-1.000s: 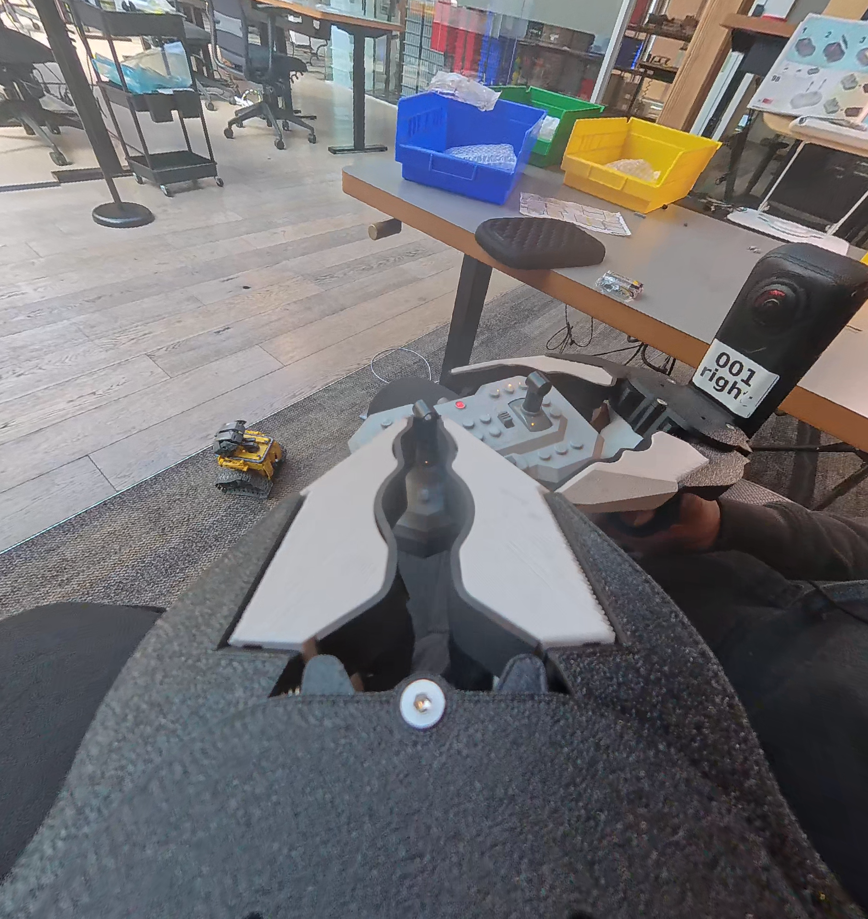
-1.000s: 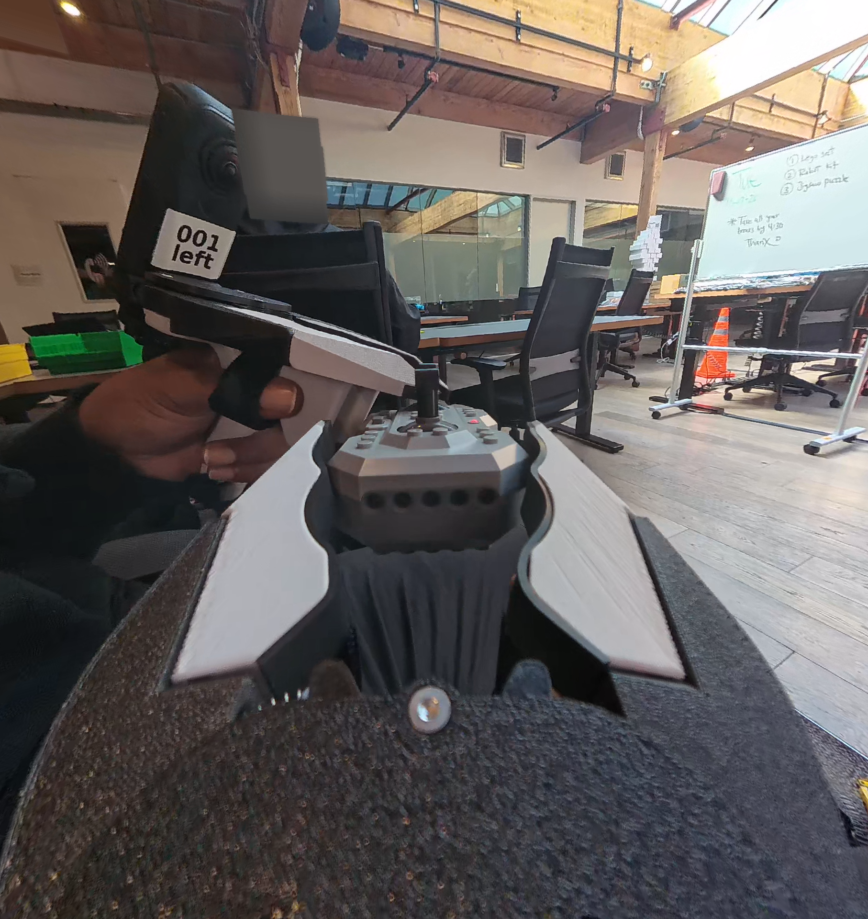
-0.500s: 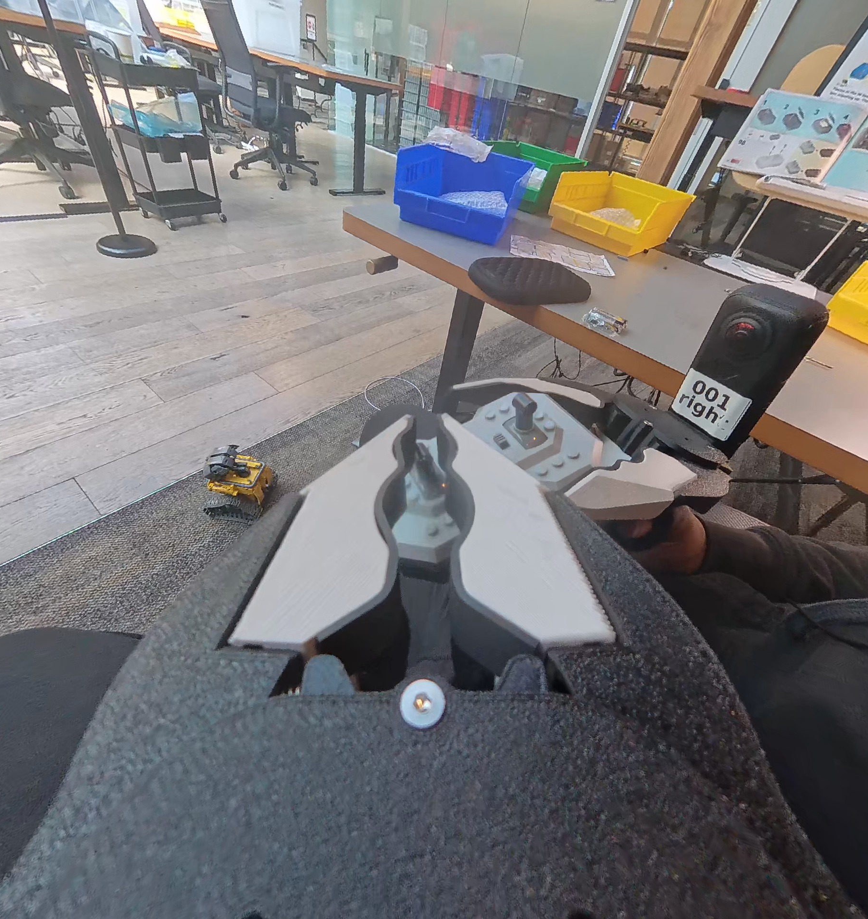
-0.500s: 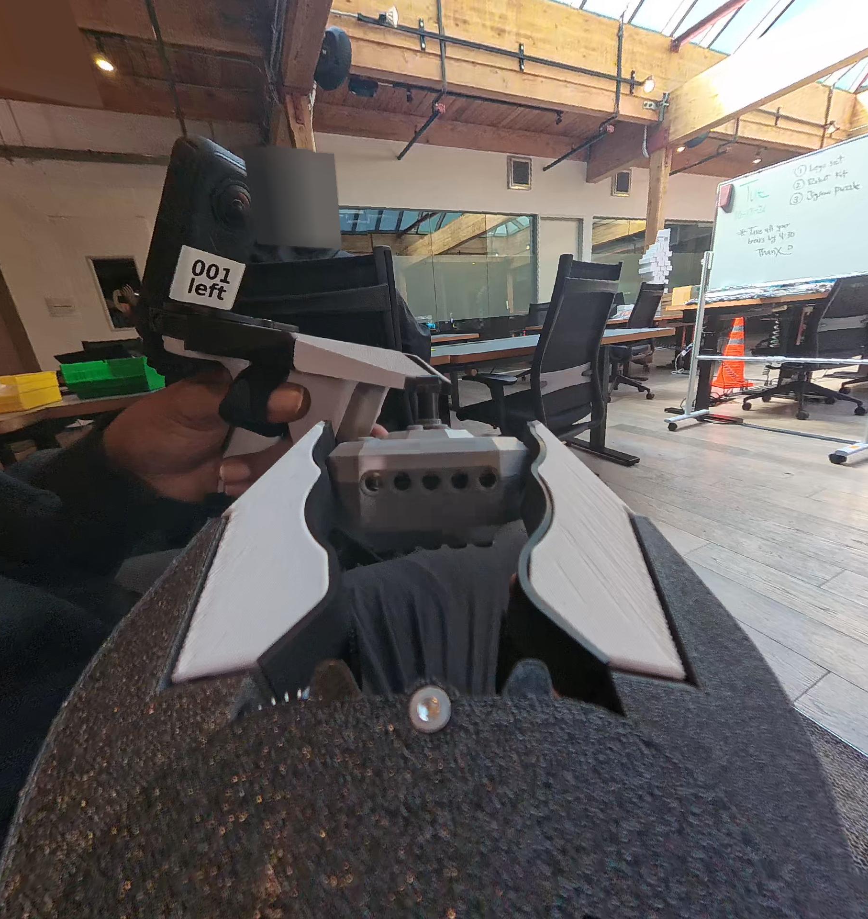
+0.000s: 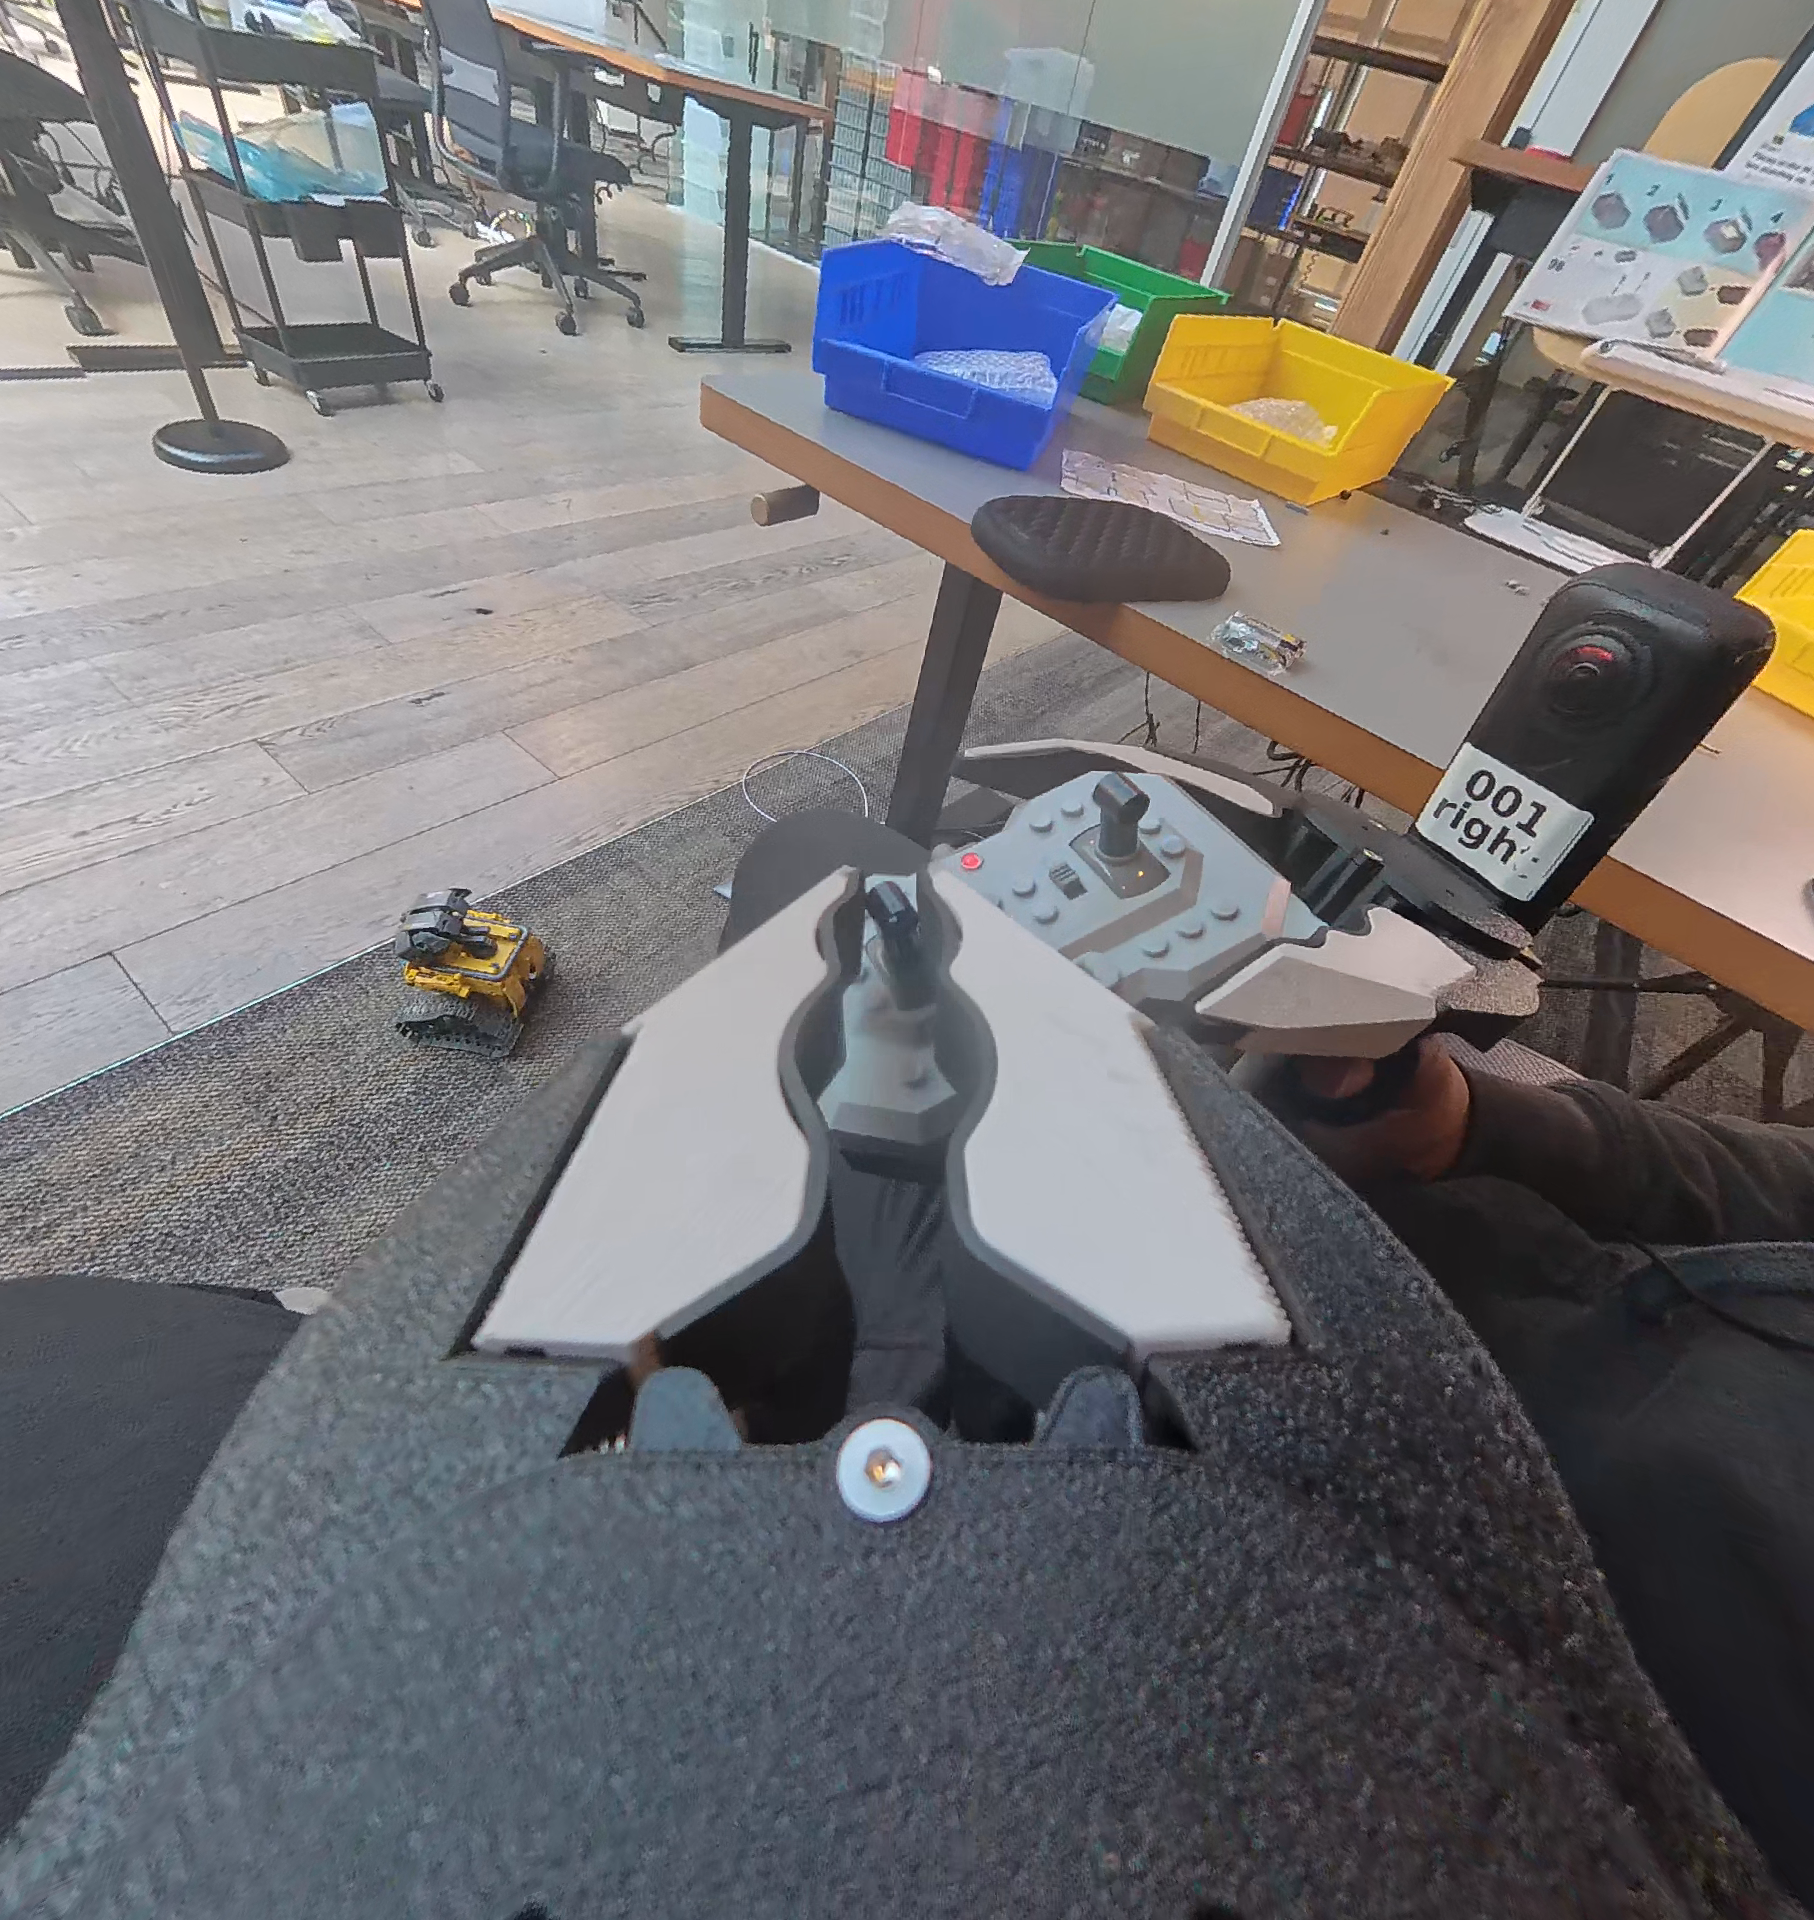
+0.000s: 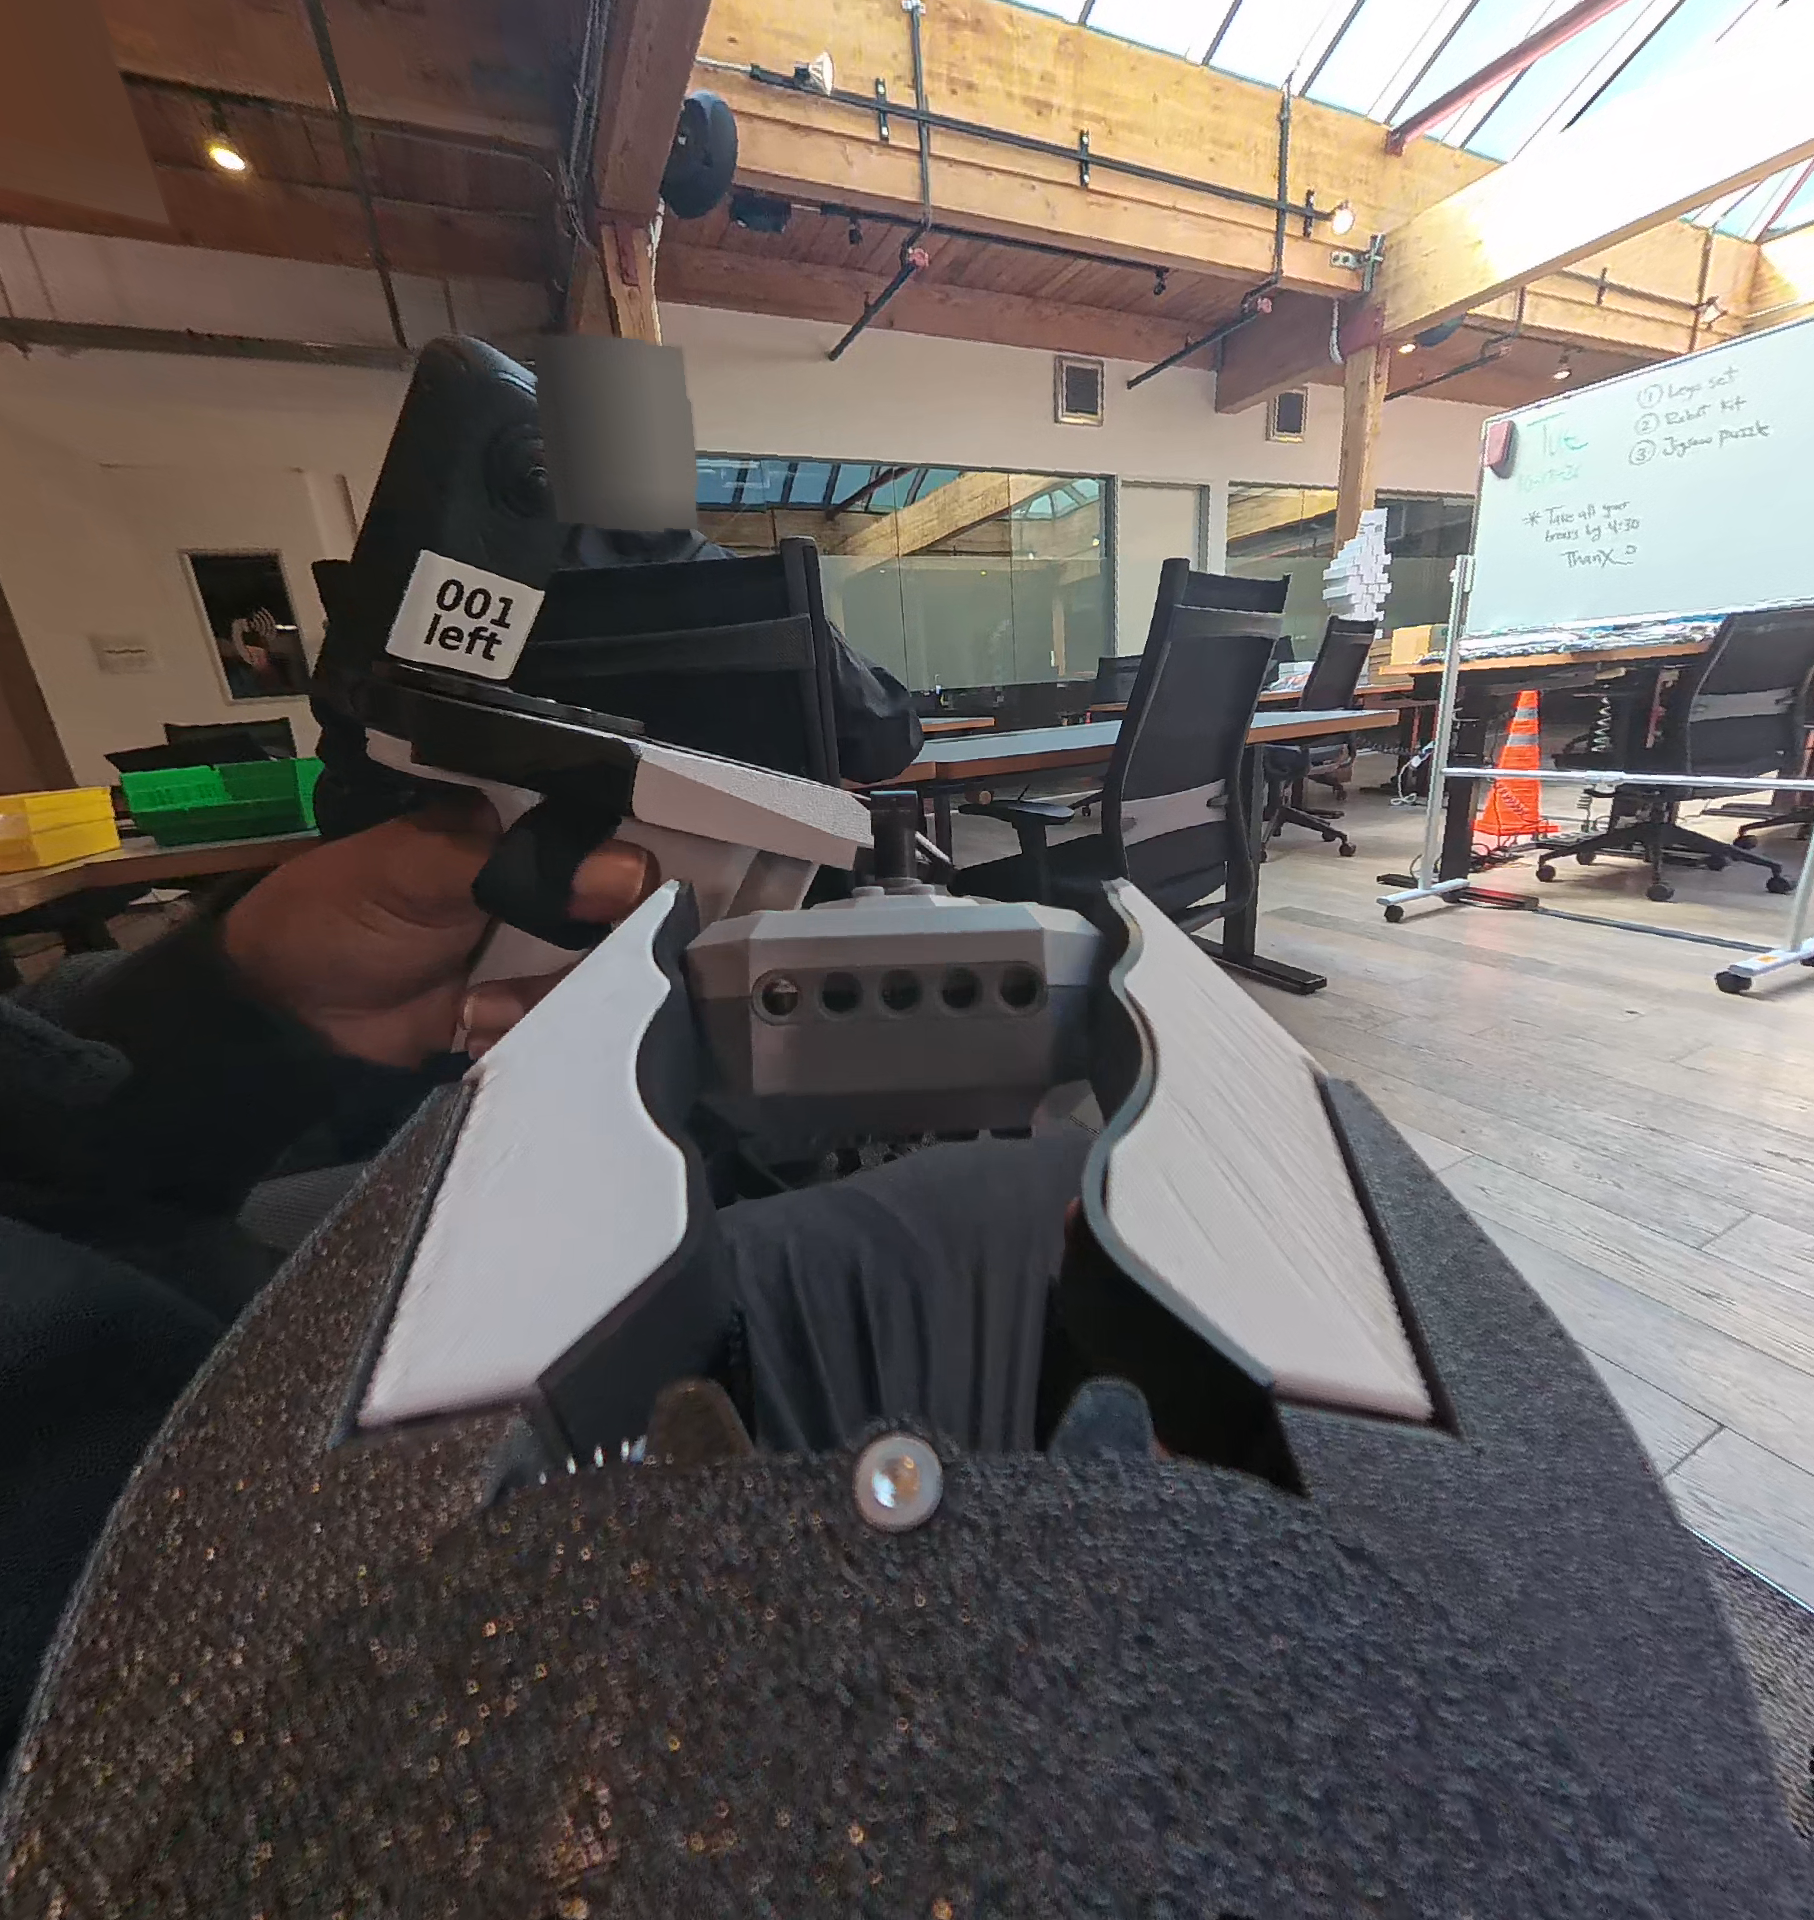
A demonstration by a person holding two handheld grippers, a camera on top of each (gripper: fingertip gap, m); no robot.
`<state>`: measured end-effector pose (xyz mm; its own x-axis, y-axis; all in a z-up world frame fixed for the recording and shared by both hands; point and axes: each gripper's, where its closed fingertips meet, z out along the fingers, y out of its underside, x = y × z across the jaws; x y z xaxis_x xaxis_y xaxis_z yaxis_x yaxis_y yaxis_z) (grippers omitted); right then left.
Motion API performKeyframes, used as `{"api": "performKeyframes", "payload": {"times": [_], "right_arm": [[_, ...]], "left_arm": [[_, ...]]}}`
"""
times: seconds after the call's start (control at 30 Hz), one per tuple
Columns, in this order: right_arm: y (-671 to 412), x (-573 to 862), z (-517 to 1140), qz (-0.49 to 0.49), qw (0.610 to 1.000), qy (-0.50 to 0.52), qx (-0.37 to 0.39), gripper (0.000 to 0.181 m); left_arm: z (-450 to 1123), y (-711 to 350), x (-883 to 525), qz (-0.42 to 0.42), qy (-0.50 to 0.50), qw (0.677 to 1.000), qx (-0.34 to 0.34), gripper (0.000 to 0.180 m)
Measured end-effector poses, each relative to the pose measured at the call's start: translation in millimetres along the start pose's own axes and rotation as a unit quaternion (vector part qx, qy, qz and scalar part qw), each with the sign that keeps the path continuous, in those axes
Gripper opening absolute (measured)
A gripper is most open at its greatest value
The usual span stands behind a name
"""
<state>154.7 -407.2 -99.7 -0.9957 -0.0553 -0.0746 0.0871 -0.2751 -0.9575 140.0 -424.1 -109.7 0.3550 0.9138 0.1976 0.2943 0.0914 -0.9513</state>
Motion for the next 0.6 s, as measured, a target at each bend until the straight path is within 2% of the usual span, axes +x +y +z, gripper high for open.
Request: {"api": "performKeyframes", "payload": {"times": [0.6], "right_arm": [[3.9,-1.7,2.1,-0.007,1.000,-0.002,-0.013,0.075]], "left_arm": [[-2.6,-1.6,-0.4,0.013,-0.007,1.000,-0.001,0.007]]}}
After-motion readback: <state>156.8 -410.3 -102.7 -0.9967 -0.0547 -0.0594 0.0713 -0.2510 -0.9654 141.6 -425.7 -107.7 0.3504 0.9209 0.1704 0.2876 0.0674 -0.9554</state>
